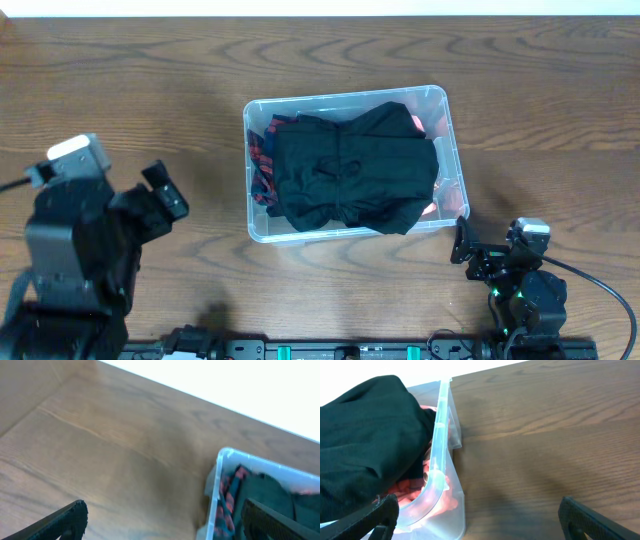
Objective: Pack container
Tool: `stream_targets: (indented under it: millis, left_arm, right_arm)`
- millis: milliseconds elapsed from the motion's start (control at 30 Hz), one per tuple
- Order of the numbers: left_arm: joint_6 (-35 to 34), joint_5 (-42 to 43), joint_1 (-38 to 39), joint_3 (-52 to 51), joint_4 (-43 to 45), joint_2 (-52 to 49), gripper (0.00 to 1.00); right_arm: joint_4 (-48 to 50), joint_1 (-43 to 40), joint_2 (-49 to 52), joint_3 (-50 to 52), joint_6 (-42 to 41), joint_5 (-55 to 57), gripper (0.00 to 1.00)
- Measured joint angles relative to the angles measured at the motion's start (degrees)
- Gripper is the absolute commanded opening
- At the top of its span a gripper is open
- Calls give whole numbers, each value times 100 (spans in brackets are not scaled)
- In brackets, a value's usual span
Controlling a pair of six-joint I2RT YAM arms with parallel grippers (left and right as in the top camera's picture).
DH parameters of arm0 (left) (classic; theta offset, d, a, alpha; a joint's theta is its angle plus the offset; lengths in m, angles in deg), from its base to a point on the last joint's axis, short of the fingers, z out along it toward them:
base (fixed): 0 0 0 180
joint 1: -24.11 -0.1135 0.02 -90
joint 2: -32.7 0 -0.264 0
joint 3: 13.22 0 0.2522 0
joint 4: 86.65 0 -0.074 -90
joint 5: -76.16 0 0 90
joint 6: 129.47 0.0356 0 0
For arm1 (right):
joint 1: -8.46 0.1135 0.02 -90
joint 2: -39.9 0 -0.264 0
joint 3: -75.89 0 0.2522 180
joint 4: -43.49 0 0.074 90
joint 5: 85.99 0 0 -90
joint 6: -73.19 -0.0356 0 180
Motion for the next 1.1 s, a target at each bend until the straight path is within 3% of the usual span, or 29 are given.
stream_targets:
  millis: [267, 633, 1100]
  left_arm:
    - [1106, 861, -249, -2208, 1692, 1495, 98]
    - [1410, 1108, -251, -5125, 2699, 3508, 98]
    - [1410, 1147, -251, -6605, 2970, 4765, 98]
  right_arm:
    - [7, 0, -2, 4, 2, -2, 99]
    - [9, 0, -7, 7, 2, 0, 99]
    - [4, 0, -7, 7, 2, 0, 99]
